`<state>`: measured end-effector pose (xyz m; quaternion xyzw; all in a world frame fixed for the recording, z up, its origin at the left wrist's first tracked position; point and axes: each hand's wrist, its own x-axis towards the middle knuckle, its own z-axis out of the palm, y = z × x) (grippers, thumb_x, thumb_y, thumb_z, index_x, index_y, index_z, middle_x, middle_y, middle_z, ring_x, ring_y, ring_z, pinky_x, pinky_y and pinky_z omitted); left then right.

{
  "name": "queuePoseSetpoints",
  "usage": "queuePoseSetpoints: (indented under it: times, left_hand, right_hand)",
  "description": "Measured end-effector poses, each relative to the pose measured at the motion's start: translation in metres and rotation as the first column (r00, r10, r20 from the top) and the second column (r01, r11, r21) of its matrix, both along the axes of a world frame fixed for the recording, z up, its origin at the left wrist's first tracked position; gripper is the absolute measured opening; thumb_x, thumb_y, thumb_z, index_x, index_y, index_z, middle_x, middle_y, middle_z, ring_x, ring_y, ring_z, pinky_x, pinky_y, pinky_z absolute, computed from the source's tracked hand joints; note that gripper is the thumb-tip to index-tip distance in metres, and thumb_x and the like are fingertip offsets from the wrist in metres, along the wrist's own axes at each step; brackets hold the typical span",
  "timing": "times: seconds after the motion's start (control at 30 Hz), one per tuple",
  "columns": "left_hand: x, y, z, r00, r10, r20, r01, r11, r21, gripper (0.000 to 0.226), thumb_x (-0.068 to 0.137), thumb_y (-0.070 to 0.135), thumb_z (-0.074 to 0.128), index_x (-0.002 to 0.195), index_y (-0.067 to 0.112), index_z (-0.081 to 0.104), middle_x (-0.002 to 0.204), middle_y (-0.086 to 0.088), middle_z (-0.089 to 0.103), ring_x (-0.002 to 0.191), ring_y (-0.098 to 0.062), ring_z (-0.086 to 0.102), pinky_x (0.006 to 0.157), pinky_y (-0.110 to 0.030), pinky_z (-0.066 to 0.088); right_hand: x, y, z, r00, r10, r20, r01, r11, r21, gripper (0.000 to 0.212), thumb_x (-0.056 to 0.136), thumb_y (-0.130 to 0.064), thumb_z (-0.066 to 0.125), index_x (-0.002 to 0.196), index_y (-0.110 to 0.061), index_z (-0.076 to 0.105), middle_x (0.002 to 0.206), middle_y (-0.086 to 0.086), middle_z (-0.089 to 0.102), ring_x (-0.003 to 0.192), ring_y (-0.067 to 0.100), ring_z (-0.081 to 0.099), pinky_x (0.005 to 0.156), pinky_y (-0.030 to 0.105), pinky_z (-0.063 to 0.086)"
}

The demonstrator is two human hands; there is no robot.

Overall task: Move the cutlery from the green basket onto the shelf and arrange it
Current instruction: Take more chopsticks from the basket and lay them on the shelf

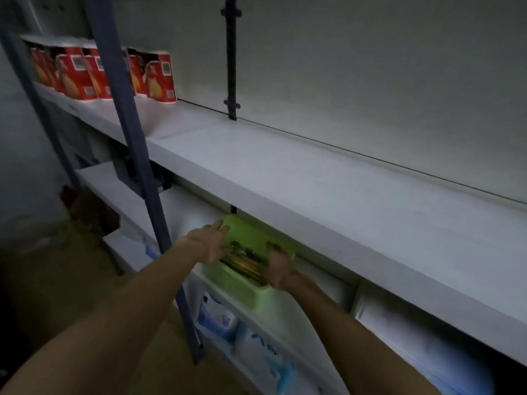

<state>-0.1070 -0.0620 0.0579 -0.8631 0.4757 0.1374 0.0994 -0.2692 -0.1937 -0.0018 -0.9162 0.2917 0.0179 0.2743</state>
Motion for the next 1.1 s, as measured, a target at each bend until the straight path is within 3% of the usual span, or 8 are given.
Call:
queuePoseSetpoints:
  times: [0.13,0.23,0.33,0.47,0.63,0.77,0.97,1.1]
  left_hand:
    - [0.038,-0.031,-0.025,0.992,-0.11,-0.056,0.113,0.992,0.061,0.077,0.104,0.054,0.041,0.163,0.023,0.003,0.171,-0.005,0.0,0.154,-0.028,0.018,0.123,-0.039,0.025]
    - [0.06,-0.042,-0.051,0.979,-0.186,-0.085,0.195,0.974,0.113,0.077,0.105,0.052,0.039,0.163,0.023,-0.001,0.171,-0.003,-0.004,0.156,-0.028,0.013,0.123,-0.041,0.024]
    - [0.079,-0.048,-0.076,0.96,-0.265,-0.09,0.276,0.949,0.15,0.077,0.106,0.05,0.035,0.162,0.02,-0.009,0.17,-0.006,-0.014,0.157,-0.029,0.002,0.126,-0.04,0.013]
    - [0.1,-0.063,-0.109,0.935,-0.322,-0.151,0.345,0.925,0.162,0.083,0.104,0.059,0.032,0.161,0.02,-0.014,0.167,-0.003,-0.024,0.156,-0.026,-0.011,0.125,-0.041,0.0]
    - [0.117,-0.08,-0.121,0.87,-0.463,-0.166,0.492,0.835,0.247,0.098,0.097,0.068,0.042,0.161,0.019,-0.013,0.168,-0.007,-0.021,0.156,-0.028,-0.008,0.125,-0.043,0.005]
    - [0.131,-0.092,-0.143,0.799,-0.59,-0.116,0.598,0.759,0.257,0.101,0.094,0.056,0.059,0.162,0.017,-0.005,0.167,-0.016,0.005,0.153,-0.034,0.012,0.123,-0.046,0.018]
    - [0.134,-0.095,-0.17,0.723,-0.69,-0.002,0.668,0.699,0.255,0.089,0.097,0.061,0.05,0.161,0.018,0.006,0.15,-0.019,0.041,0.13,-0.031,0.049,0.104,-0.038,0.036]
    - [0.134,-0.099,-0.172,0.713,-0.7,0.044,0.674,0.701,0.235,0.077,0.097,0.06,0.051,0.155,0.016,0.027,0.145,-0.017,0.046,0.128,-0.03,0.05,0.103,-0.037,0.038]
  right_hand:
    - [0.031,-0.006,-0.028,0.99,-0.058,-0.131,0.071,0.992,0.1,0.088,0.099,-0.035,0.057,0.158,-0.003,0.001,0.163,0.016,0.019,0.145,0.032,0.03,0.115,0.033,0.031]
    - [0.05,-0.007,-0.052,0.966,-0.053,-0.253,0.034,0.996,-0.077,0.097,0.096,-0.055,0.052,0.157,-0.002,-0.002,0.164,0.018,0.012,0.149,0.036,0.018,0.121,0.042,0.021]
    - [0.064,-0.004,-0.07,0.918,-0.107,-0.382,-0.001,0.962,-0.272,0.104,0.094,-0.067,0.041,0.157,0.0,-0.007,0.165,0.02,0.003,0.15,0.039,0.01,0.122,0.049,0.015]
    - [0.081,-0.004,-0.084,0.895,-0.153,-0.418,0.067,0.975,-0.213,0.101,0.096,-0.064,0.039,0.157,-0.001,-0.011,0.166,0.017,-0.009,0.153,0.037,-0.006,0.123,0.05,0.008]
    - [0.093,0.004,-0.103,0.844,-0.289,-0.453,0.247,0.957,-0.151,0.1,0.095,-0.056,0.053,0.158,-0.002,-0.002,0.165,0.015,0.006,0.152,0.036,0.008,0.119,0.051,0.022]
    - [0.095,0.005,-0.107,0.791,-0.373,-0.485,0.325,0.928,-0.183,0.092,0.094,-0.053,0.059,0.155,-0.001,0.014,0.157,0.019,0.025,0.142,0.037,0.032,0.112,0.048,0.036]
    - [0.095,0.005,-0.097,0.734,-0.406,-0.545,0.293,0.913,-0.285,0.047,0.102,-0.018,0.046,0.145,-0.005,0.033,0.148,0.019,0.034,0.133,0.034,0.043,0.103,0.041,0.045]
    - [0.095,0.004,-0.1,0.714,-0.367,-0.596,0.227,0.927,-0.3,0.045,0.105,-0.024,0.042,0.145,-0.005,0.035,0.148,0.019,0.041,0.13,0.031,0.05,0.102,0.041,0.046]
